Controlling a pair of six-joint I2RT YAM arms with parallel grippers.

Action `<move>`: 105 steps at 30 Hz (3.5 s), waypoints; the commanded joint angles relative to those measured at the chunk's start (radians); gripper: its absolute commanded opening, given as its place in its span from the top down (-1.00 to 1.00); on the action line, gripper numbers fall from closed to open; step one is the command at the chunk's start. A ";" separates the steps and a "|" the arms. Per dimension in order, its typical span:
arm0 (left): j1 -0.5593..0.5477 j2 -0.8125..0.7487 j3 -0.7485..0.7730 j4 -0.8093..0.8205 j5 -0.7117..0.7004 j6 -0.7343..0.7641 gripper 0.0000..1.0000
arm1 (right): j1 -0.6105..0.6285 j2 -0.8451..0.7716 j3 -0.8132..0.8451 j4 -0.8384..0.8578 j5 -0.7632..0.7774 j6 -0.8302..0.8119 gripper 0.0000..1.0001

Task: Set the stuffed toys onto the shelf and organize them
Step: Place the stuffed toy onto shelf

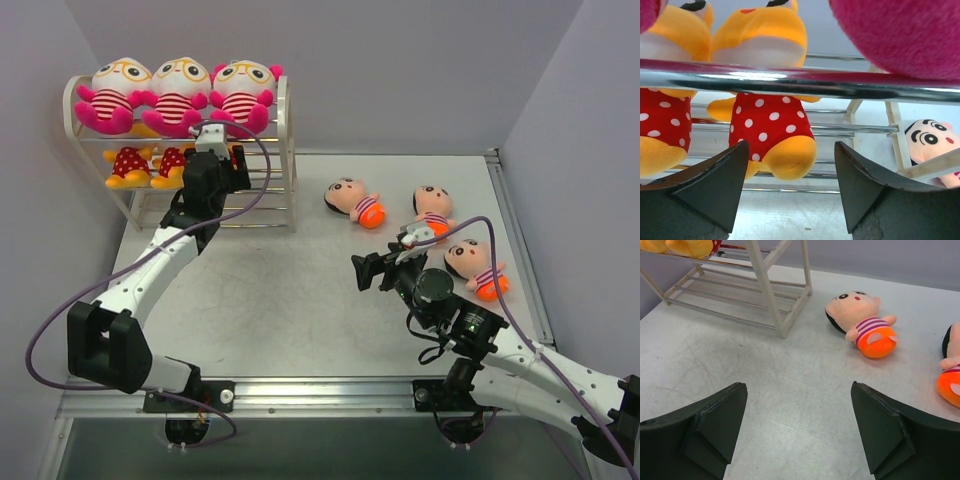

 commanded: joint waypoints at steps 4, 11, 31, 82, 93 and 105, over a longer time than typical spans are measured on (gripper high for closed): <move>-0.013 0.022 0.043 -0.014 -0.023 0.034 -0.50 | -0.005 -0.005 0.010 0.026 0.014 0.004 -0.75; -0.014 0.027 0.041 -0.006 -0.001 0.054 -0.01 | -0.005 -0.008 0.008 0.024 0.017 0.005 -0.75; -0.013 -0.004 0.009 0.022 0.230 0.255 0.85 | -0.005 -0.010 0.007 0.023 0.017 0.007 -0.75; 0.306 -0.161 -0.069 -0.003 0.105 -0.092 -0.34 | -0.006 -0.019 0.004 0.023 0.017 0.004 -0.75; 0.351 -0.087 -0.029 0.022 0.152 -0.077 -0.31 | -0.005 -0.016 0.005 0.021 0.015 0.005 -0.75; 0.352 -0.070 -0.046 0.067 0.243 -0.023 0.39 | -0.005 -0.007 0.005 0.021 0.015 0.005 -0.74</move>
